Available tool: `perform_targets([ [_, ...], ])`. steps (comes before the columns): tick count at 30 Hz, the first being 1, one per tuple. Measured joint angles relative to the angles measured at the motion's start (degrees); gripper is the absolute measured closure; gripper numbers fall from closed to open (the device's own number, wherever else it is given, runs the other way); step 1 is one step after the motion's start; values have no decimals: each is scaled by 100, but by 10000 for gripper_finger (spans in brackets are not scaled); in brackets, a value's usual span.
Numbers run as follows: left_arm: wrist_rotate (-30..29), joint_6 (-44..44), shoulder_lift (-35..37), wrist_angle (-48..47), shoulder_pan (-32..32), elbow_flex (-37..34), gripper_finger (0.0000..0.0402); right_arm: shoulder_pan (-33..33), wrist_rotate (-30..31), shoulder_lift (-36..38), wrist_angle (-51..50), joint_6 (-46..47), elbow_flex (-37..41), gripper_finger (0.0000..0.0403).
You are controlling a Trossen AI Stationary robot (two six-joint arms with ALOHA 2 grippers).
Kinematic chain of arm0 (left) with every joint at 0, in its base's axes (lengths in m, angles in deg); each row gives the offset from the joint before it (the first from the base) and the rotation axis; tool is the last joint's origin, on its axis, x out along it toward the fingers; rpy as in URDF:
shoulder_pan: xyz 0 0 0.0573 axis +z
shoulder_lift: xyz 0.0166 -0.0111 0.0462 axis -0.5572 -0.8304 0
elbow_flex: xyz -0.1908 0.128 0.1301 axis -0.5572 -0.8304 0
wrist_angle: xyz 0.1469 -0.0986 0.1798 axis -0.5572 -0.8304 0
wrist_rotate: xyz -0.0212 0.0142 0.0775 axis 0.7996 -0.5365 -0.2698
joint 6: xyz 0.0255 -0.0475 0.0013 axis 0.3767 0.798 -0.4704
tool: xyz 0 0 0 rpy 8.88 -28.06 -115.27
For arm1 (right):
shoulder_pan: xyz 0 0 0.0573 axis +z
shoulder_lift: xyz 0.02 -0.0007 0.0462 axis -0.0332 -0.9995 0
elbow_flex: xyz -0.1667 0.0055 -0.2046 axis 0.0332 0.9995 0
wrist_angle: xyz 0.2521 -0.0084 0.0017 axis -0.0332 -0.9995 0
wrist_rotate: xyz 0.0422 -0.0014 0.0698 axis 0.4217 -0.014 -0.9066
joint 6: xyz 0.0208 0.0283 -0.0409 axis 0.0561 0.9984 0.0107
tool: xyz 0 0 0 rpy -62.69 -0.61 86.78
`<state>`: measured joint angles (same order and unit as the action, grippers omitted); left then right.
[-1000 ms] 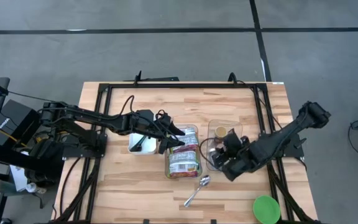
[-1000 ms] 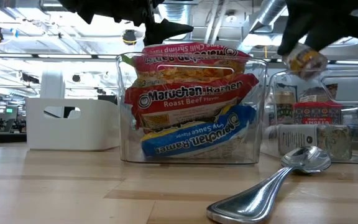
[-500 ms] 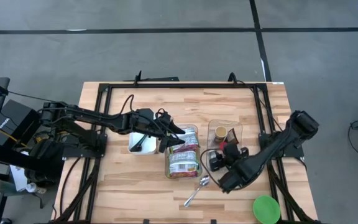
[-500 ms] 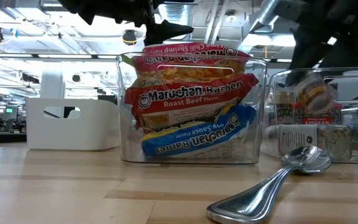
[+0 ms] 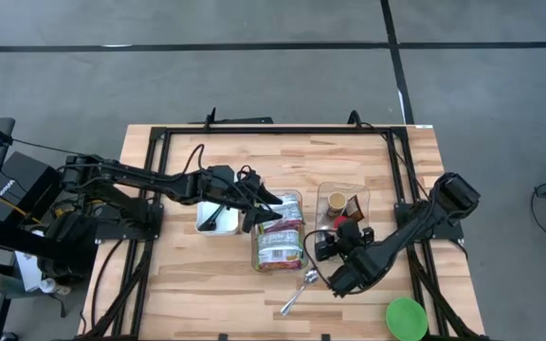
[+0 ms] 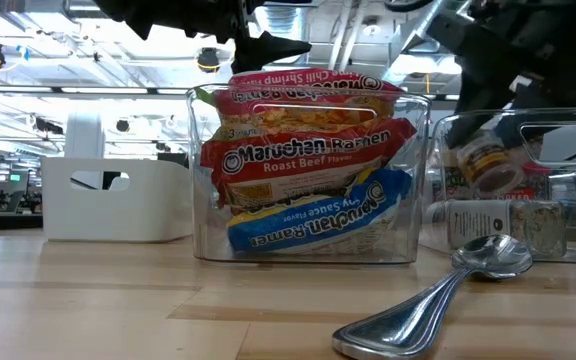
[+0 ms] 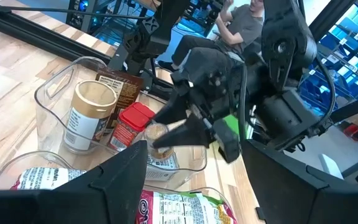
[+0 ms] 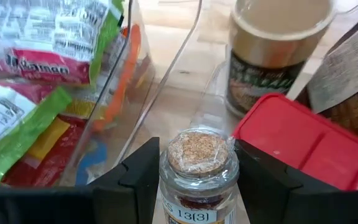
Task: Pick & Place Food Item
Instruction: Put the brown seasoning bottle into the right transparent bin, then adjust the left transparent bin on the table
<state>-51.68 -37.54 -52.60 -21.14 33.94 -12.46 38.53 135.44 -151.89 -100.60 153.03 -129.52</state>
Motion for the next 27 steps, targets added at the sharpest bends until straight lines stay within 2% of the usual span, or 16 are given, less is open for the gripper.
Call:
perform_targets([
  [13,0,0,0,11,0,0,142,-43,64,-131,152,-20,-2,225],
  [27,0,0,0,17,0,0,142,-38,-65,-140,57,-26,2,169],
])
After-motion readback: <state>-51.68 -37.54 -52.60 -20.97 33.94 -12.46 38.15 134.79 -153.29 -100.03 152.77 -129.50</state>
